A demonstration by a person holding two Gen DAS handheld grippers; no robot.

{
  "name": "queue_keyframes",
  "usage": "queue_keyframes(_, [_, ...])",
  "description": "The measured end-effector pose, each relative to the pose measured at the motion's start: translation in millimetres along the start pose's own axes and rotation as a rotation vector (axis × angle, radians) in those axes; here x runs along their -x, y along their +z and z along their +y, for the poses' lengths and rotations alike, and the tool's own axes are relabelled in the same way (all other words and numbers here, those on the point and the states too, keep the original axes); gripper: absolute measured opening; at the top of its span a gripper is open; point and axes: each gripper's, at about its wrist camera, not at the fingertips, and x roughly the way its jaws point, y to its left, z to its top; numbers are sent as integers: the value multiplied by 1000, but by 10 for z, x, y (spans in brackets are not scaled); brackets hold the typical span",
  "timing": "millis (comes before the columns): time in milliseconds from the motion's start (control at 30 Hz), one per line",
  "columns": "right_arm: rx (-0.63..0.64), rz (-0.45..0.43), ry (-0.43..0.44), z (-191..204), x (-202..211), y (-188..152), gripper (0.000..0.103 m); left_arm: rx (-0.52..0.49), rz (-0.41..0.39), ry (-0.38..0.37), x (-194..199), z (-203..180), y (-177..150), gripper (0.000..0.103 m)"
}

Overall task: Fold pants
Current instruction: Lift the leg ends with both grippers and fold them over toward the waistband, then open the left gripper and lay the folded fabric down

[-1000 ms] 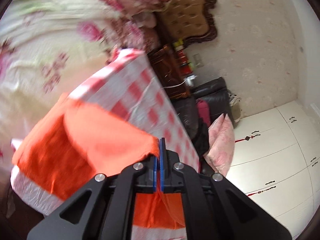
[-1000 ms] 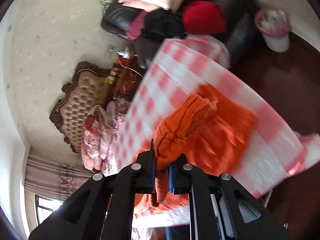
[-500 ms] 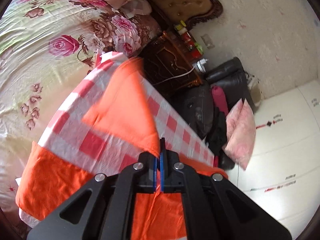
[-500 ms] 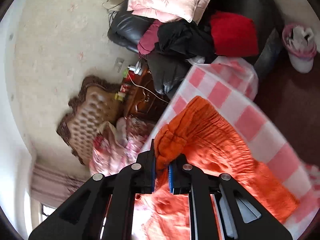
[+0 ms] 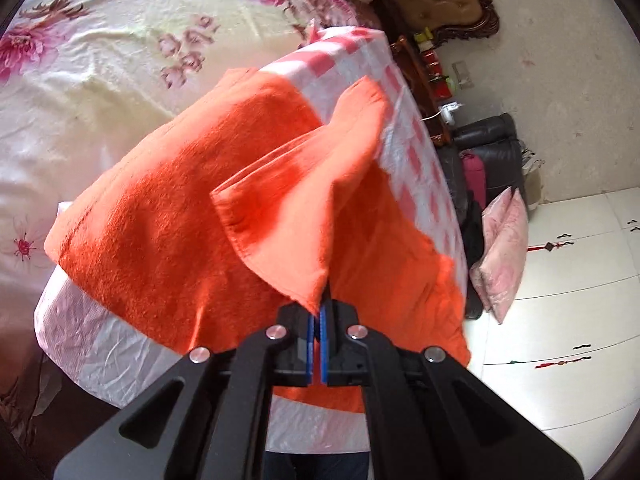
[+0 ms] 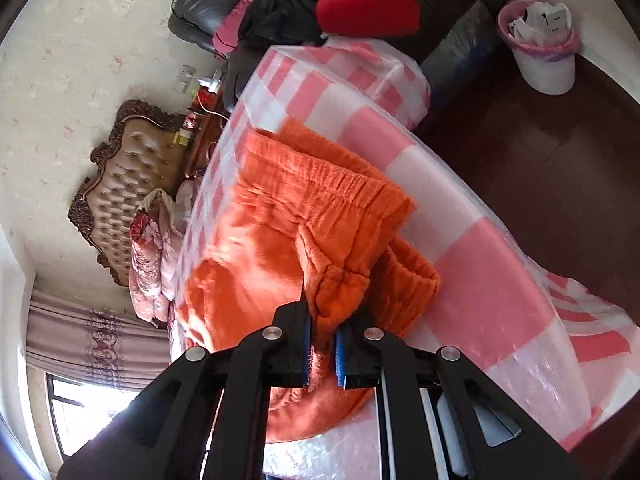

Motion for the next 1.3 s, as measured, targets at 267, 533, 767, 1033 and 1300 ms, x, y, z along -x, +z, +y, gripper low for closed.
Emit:
queue_keyframes(267, [87,-2,-94,134,105,-92,10,-43,-9,15,222,-130,-175,1])
queue_keyframes(533, [123,8,-182,133,75,-144,10,7,14,31,142,167,-317,1])
queue_keyframes(767, [127,19,-233,159,98,-172,10,10,18,48,156,127,-332,1])
queue_keyframes(1033, [174,-9,-247,319,232,-207,10,-52,-80,56,363,-44,-461,4])
queue_keyframes(1300, [285,-24,-452,298,88,-293,8,78,-146,-119,342,445,-487,49])
